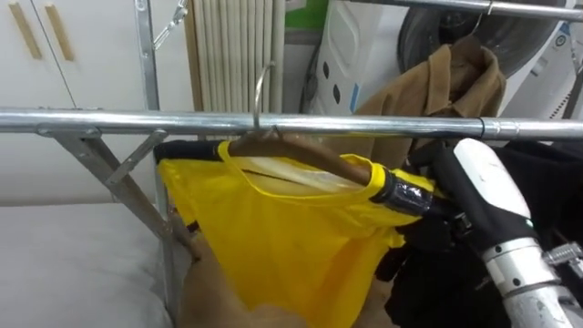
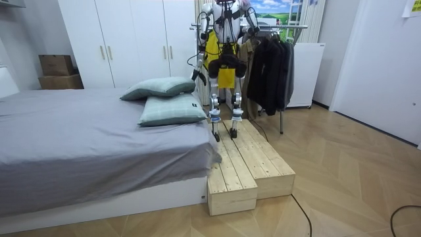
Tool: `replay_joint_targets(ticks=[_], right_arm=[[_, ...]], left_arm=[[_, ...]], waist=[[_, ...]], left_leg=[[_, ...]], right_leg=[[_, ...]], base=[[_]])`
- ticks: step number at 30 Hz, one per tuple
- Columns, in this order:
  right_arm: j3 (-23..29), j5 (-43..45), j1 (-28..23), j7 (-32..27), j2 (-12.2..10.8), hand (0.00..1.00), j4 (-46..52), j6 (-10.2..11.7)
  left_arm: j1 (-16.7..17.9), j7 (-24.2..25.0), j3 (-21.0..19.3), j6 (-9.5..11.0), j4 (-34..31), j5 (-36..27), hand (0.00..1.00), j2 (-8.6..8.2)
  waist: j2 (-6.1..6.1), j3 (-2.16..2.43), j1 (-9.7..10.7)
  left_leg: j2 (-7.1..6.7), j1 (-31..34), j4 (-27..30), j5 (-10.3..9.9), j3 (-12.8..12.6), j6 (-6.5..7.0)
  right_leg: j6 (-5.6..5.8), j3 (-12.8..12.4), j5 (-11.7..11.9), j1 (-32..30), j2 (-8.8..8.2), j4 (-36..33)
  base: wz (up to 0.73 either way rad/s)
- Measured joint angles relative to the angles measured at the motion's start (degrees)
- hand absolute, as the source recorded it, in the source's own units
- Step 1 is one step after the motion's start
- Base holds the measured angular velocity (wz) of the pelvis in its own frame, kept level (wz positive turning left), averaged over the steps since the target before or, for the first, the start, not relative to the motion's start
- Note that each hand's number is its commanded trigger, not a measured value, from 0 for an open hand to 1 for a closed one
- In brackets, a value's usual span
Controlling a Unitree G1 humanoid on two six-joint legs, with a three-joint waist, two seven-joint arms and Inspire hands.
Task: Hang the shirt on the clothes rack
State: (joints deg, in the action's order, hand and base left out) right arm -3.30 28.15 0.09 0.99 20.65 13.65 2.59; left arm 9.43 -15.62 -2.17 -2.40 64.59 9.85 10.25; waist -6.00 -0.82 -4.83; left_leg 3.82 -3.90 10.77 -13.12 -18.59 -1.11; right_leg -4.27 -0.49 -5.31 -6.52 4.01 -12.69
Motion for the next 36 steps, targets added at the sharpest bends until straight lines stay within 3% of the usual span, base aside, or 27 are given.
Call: replay_joint_targets(ticks=[7,17,25,36], right_arm=[[-0.4,-4.5,3.8,4.1,0.0,1.00,-4.5,0.0],[-0.7,-10.0,4.4,4.6,0.0,1.00,-12.6,0.4],[-2.5,-10.2,4.8,6.9,-0.1,1.00,-17.9,0.4],[-2.5,-12.5,5.7,12.1,-0.2,1.00,-21.9,0.2]], left_arm=[[-0.3,0.9,-1.1,0.0,-0.6,2.4,0.00,0.41],[-1.2,0.9,-0.4,0.1,-0.5,2.4,0.00,0.39],[-1.1,2.2,-0.4,0.1,-0.6,3.7,0.00,0.39],[-1.1,2.9,-1.3,-0.1,-2.5,3.8,0.00,0.38]], waist=[[-0.36,-0.64,-0.5],[0.05,-0.62,-1.9],[0.86,-0.41,-2.3],[0.79,-0.37,-3.1]], left_leg=[[0.13,-0.4,-0.2,0.1,0.5,-0.17],[0.40,0.1,-0.1,0.1,1.5,-0.24],[0.47,0.1,-0.1,0.2,1.5,-0.41],[0.49,0.1,0.1,0.3,1.7,-0.44]], right_leg=[[-0.11,0.7,0.0,0.6,-0.20,0.1],[-0.43,2.5,0.3,1.5,-0.36,1.1],[-0.47,2.4,0.4,1.4,-0.26,1.1],[-0.54,2.3,0.4,1.3,-0.30,1.1]], base=[[0.05],[0.04],[0.01],[0.00]])
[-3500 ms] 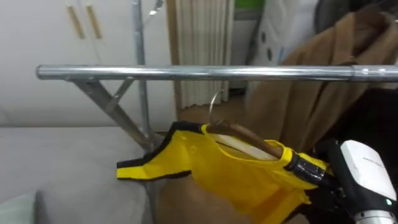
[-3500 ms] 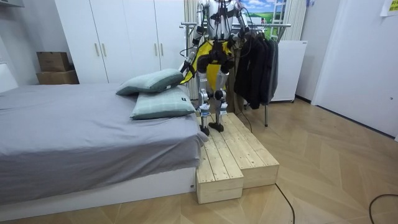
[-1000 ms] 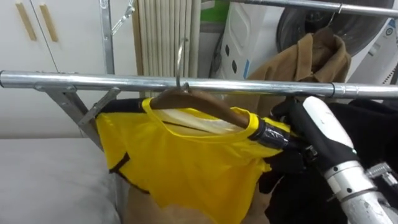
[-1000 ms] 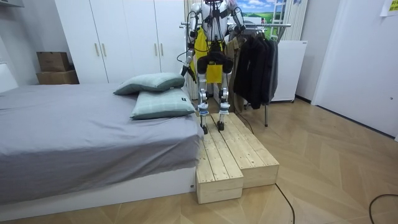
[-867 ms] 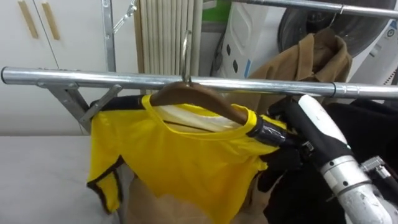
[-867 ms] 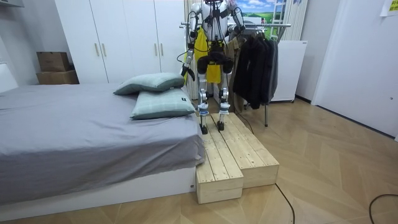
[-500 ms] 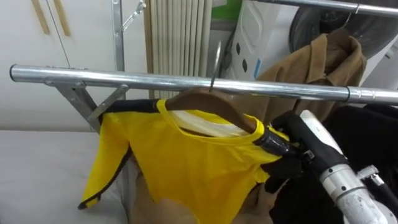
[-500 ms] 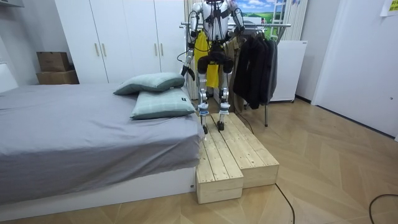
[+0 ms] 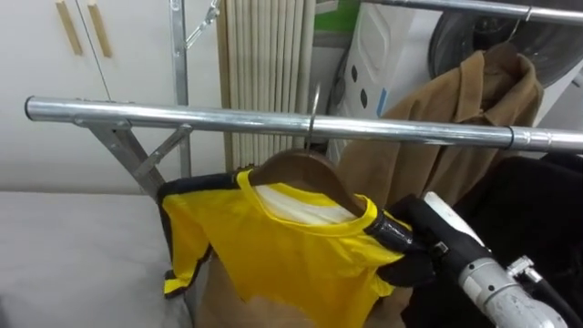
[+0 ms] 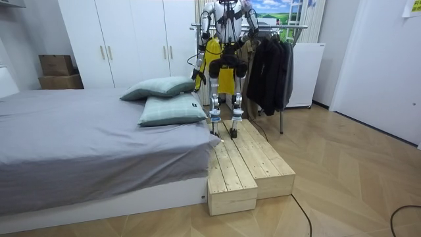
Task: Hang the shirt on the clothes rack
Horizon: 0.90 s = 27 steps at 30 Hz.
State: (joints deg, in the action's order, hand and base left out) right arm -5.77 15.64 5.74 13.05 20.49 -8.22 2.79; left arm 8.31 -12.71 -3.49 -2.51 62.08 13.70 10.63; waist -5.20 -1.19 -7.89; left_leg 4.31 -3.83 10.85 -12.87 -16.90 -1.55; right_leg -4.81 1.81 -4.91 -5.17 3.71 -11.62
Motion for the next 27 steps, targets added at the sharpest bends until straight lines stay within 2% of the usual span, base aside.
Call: replay_joint_targets(ticks=[7,9,14,15,17,22,25,27], right_arm=[[0.0,-5.2,0.0,3.3,-1.4,1.00,-6.5,-0.6],[0.0,-5.2,0.0,3.7,-1.8,1.00,-7.9,-1.5],[0.0,-8.0,0.0,4.6,-2.4,1.00,-13.1,-1.4],[0.0,-8.7,0.0,4.6,-2.4,1.00,-13.9,-1.2],[-0.9,-10.4,0.2,4.1,-3.1,1.00,-19.0,0.8],[-0.9,-13.3,0.2,3.9,-4.8,1.00,-23.3,2.0],[-0.9,-15.6,0.3,3.8,-4.9,1.00,-26.4,3.4],[-0.9,-16.3,0.3,3.3,-5.0,1.00,-27.3,3.6]], left_arm=[[0.1,0.0,0.0,0.0,-0.2,0.0,0.00,-0.14],[0.1,0.0,0.0,0.0,-0.2,0.0,0.00,-0.20],[0.2,1.2,0.3,0.0,0.0,0.3,0.00,-0.24],[0.3,1.2,0.3,0.0,-0.1,0.2,0.00,-0.32],[0.6,1.2,0.4,0.0,-0.1,0.2,0.00,-0.42],[0.7,1.0,0.3,0.0,-0.1,0.2,0.00,-0.42],[0.9,1.0,0.2,0.0,-0.1,0.2,0.00,-0.42],[0.9,0.9,0.2,0.0,-0.1,0.2,0.00,-0.41]], waist=[[0.09,0.04,-0.3],[0.25,0.15,-0.3],[1.17,0.52,-0.5],[1.22,0.54,-0.4],[1.23,0.61,-0.4],[1.09,0.72,-0.2],[1.12,0.67,-0.1],[1.05,0.68,-0.1]], left_leg=[[-0.05,-0.8,0.2,0.0,0.9,0.00],[-0.14,-0.7,0.2,0.0,1.1,0.00],[-0.27,-1.1,0.2,0.0,1.6,0.00],[-0.27,-1.1,0.2,0.0,1.6,-0.01],[-0.25,-1.9,0.1,0.0,1.7,-0.06],[-0.32,-1.9,-0.1,0.1,2.1,-0.16],[-0.38,-3.1,-0.5,0.1,2.7,-0.16],[-0.40,-3.6,-0.8,0.1,3.0,-0.16]], right_leg=[[-0.04,0.6,0.0,1.2,-0.20,0.2],[-0.03,0.6,0.0,1.2,-0.24,0.2],[-0.03,0.7,0.0,1.5,-0.27,0.1],[-0.03,0.7,0.0,1.6,-0.27,0.1],[-0.05,0.7,-0.2,2.3,-0.22,0.2],[-0.04,1.3,-0.3,2.4,-0.40,0.0],[0.04,1.7,-0.4,4.0,-0.40,0.7],[0.06,2.1,-0.5,4.5,-0.44,1.0]], base=[[0.06],[0.02],[0.02],[0.05],[0.00],[0.04],[0.11],[0.08]])
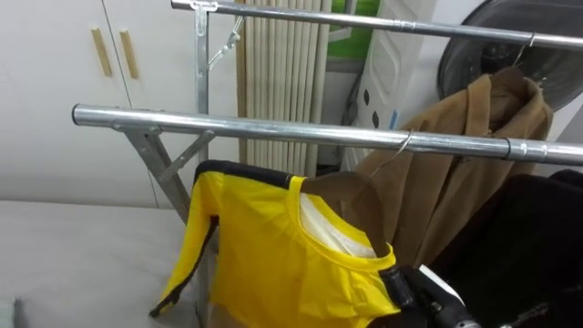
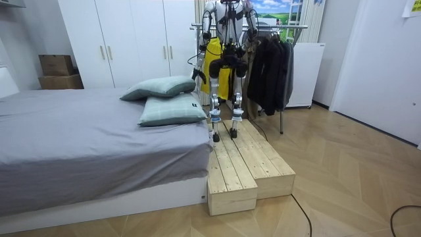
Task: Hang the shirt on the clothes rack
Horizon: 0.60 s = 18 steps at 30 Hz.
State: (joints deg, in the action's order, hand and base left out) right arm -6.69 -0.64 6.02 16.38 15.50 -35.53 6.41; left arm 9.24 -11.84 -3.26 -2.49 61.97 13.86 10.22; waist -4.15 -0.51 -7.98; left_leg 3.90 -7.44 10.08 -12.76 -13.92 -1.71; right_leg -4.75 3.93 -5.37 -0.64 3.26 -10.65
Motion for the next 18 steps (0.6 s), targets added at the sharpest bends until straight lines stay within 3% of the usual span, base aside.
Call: replay_joint_targets(ticks=[4,10,18], right_arm=[[0.0,-0.2,0.0,-1.4,-0.5,1.00,-1.3,0.8],[0.4,-0.4,0.2,-2.7,-2.2,1.00,-6.0,3.6],[1.7,-1.0,0.2,-3.2,-3.2,1.00,-6.7,4.3]], left_arm=[[0.0,-0.4,-0.1,0.0,-0.1,0.0,0.00,0.00],[0.0,-1.2,-0.2,0.0,0.0,0.0,0.00,-0.13],[0.1,-1.0,-1.1,0.1,0.0,0.0,0.00,-0.34]], waist=[[-0.44,0.17,0.0],[-0.50,0.06,0.2],[-0.01,0.28,1.0]], left_leg=[[-0.10,0.0,-0.2,0.0,0.2,0.00],[-0.18,-0.1,-0.3,0.0,0.8,0.04],[-0.19,0.1,-0.3,0.0,1.7,0.04]], right_leg=[[0.01,0.9,0.0,0.2,-0.23,0.0],[0.16,1.1,-0.1,0.8,-0.24,0.9],[0.19,2.2,-0.1,1.0,-0.39,0.9]], base=[[0.04],[0.05],[0.06]])
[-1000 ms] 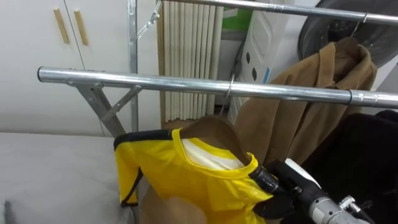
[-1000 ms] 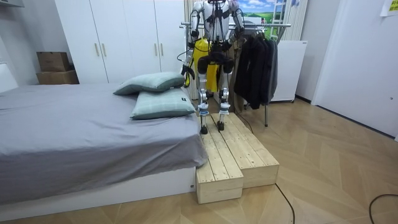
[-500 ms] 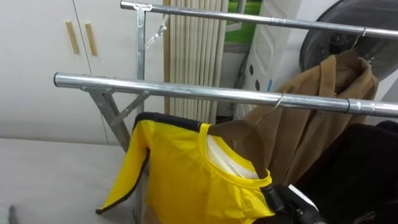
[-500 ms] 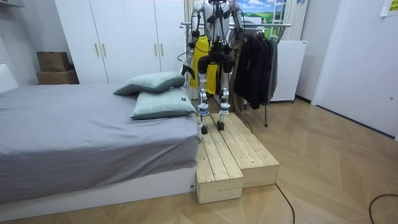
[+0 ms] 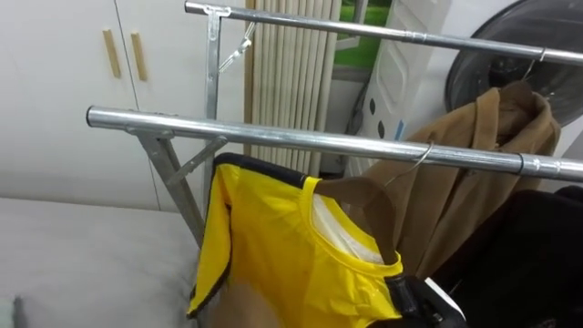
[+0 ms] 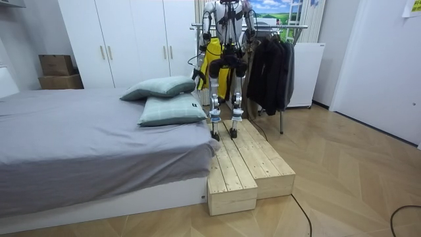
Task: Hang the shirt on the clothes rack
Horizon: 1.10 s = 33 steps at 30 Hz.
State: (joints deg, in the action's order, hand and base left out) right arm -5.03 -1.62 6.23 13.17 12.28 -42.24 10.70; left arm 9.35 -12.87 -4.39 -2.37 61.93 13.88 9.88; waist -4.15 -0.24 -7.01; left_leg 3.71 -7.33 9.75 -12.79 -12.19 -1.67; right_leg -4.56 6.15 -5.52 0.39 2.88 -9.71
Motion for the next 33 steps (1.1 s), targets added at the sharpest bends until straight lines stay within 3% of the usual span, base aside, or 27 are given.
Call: replay_joint_targets(ticks=[6,7,8,9,10,15,20,21,33], right_arm=[[0.2,0.1,-0.2,-0.5,-0.3,1.00,-0.3,0.4],[0.2,0.1,-0.2,-0.5,-0.3,0.80,-0.3,0.4],[0.2,0.1,-0.2,-0.5,-0.3,0.71,-0.4,0.5],[0.2,0.1,-0.2,-0.5,-0.3,0.27,-0.4,0.6],[0.2,0.1,-0.2,-0.5,-0.3,0.00,-0.8,0.8],[1.2,0.1,-0.2,-0.5,-0.6,0.00,-2.1,0.9],[2.2,-0.1,-1.1,-0.4,-0.9,0.00,-6.9,-3.0],[2.2,-0.1,-1.6,-0.4,-0.9,0.00,-7.5,-3.6],[2.1,0.0,-2.6,2.2,-0.9,0.00,-9.2,-4.5]], left_arm=[[0.3,0.2,-0.2,0.0,0.0,-0.2,0.00,-0.15],[0.3,0.3,-0.3,0.1,0.0,-0.2,0.00,-0.17],[0.3,0.7,-0.5,0.2,0.0,-0.2,0.00,-0.20],[0.3,0.7,-0.7,0.2,0.0,-0.2,0.00,-0.22],[0.3,0.9,-1.1,0.3,0.0,-0.2,0.00,-0.26],[0.3,0.9,-1.1,0.4,0.0,-0.2,0.00,-0.47],[0.3,1.2,-1.2,0.4,0.0,-0.2,0.00,-0.72],[0.3,1.3,-1.2,0.5,0.0,-0.2,0.00,-1.01],[0.3,2.1,-2.8,0.6,-0.1,-0.2,0.00,-1.37]], waist=[[0.15,0.04,0.7],[0.20,0.08,0.7],[0.29,0.05,0.7],[0.33,0.04,0.7],[0.41,0.05,0.8],[0.57,0.07,0.8],[0.51,0.16,0.9],[0.76,0.01,1.0],[0.41,0.18,1.4]], left_leg=[[-0.08,-0.1,0.0,0.0,0.5,0.00],[-0.12,-0.1,0.0,0.0,0.5,0.01],[-0.13,-0.1,0.0,0.0,0.6,0.01],[-0.12,-0.1,0.0,0.0,0.6,0.00],[-0.12,-0.1,0.0,0.0,0.7,0.00],[-0.12,-0.1,-0.1,0.0,1.1,0.00],[-0.19,0.0,-0.1,0.0,1.5,0.00],[-0.23,0.1,-0.1,0.0,1.4,0.00],[-0.34,0.7,0.6,0.0,1.5,0.02]], right_leg=[[0.03,0.2,-0.3,0.2,-0.06,0.1],[0.05,0.1,-0.5,0.1,0.04,0.0],[0.04,0.2,-0.5,0.1,0.02,0.0],[0.04,0.2,-0.5,0.1,0.00,0.0],[0.02,0.3,-0.5,0.2,-0.06,0.0],[0.04,0.5,-0.5,0.4,-0.12,0.0],[0.03,1.4,-0.8,0.4,-0.33,0.0],[0.05,1.4,-0.8,0.3,-0.35,0.0],[0.07,0.8,-1.0,-0.2,-0.48,0.0]], base=[[0.03],[0.00],[0.00],[0.00],[0.04],[0.05],[0.03],[0.00],[0.00]])
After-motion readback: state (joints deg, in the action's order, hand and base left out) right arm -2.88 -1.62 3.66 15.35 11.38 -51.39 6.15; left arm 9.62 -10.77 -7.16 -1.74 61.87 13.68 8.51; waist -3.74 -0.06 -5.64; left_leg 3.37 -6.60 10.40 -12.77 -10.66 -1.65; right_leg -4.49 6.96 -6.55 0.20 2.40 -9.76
